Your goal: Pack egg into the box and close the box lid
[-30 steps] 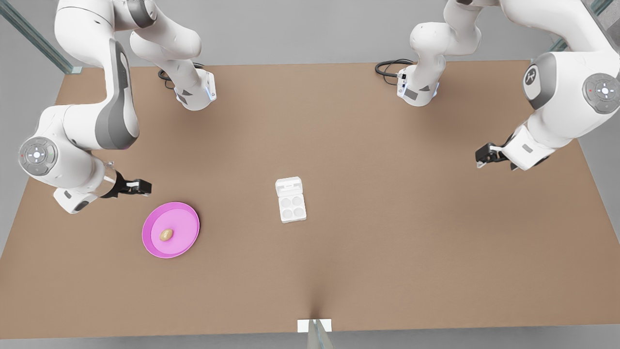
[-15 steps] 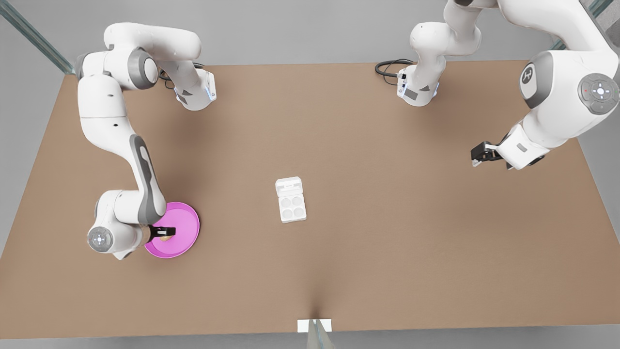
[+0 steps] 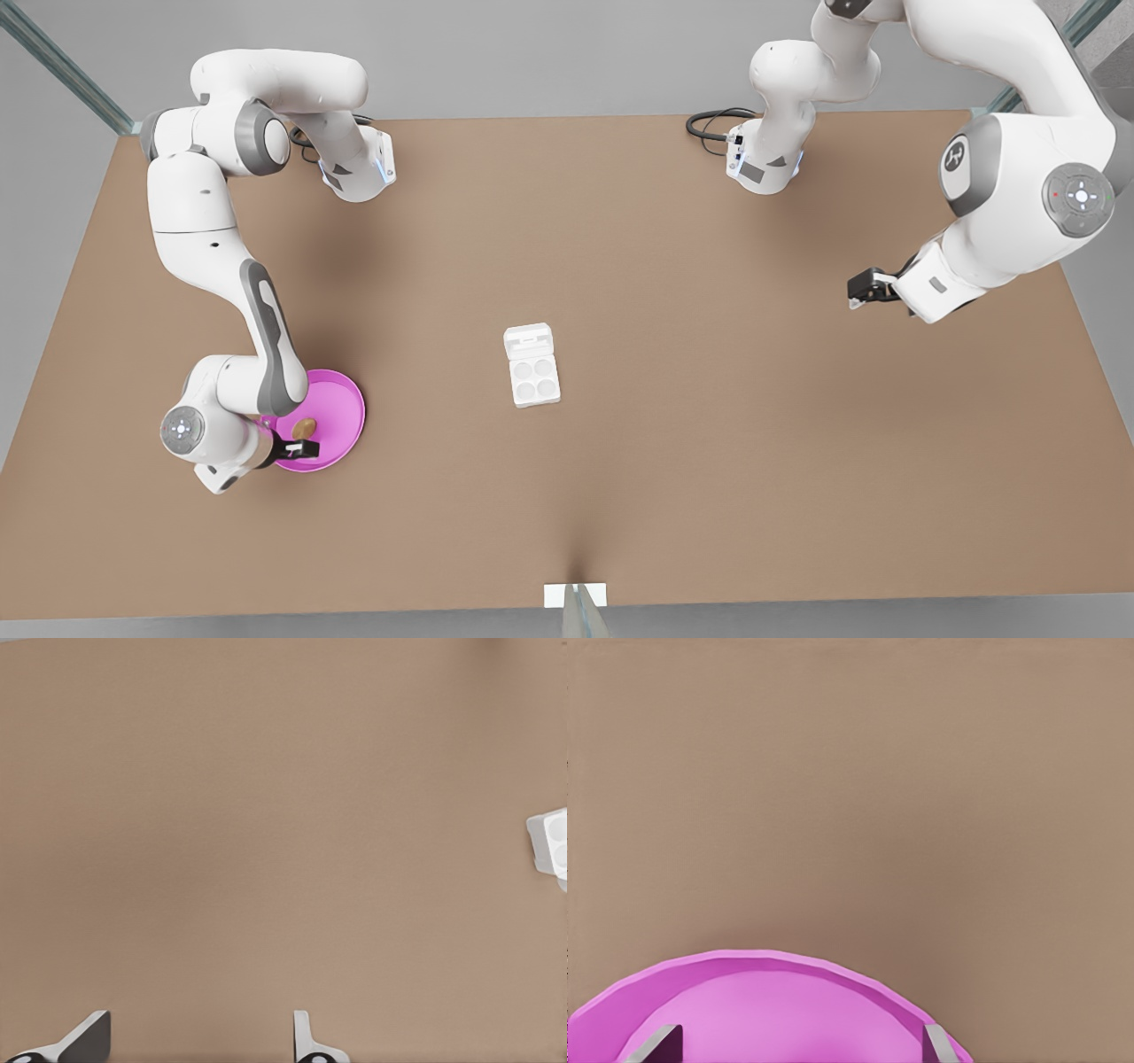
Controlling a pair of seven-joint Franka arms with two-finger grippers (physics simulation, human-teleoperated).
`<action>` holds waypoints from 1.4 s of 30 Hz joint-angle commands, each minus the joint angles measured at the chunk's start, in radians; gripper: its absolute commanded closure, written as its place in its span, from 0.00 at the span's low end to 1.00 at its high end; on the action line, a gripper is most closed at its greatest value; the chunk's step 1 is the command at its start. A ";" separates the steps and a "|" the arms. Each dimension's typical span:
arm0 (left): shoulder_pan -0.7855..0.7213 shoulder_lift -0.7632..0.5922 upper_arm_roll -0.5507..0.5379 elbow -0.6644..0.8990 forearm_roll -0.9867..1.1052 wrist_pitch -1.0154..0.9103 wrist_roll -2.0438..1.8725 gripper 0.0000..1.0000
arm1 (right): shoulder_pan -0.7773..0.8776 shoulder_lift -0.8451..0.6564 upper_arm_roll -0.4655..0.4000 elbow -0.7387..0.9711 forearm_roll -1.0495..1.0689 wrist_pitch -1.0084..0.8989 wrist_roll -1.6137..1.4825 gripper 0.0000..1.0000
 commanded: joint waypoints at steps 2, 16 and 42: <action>-0.001 0.001 -0.001 0.000 0.000 0.001 0.014 0.00 | -0.005 -0.006 0.002 -0.022 0.010 0.023 -0.091 0.00; -0.002 0.009 -0.001 0.000 -0.002 0.001 0.013 0.00 | -0.015 -0.090 0.005 -0.212 0.012 0.098 -0.076 0.00; -0.011 0.015 -0.001 -0.001 -0.002 0.001 0.008 0.00 | -0.046 -0.090 0.034 -0.231 0.025 0.102 -0.062 0.25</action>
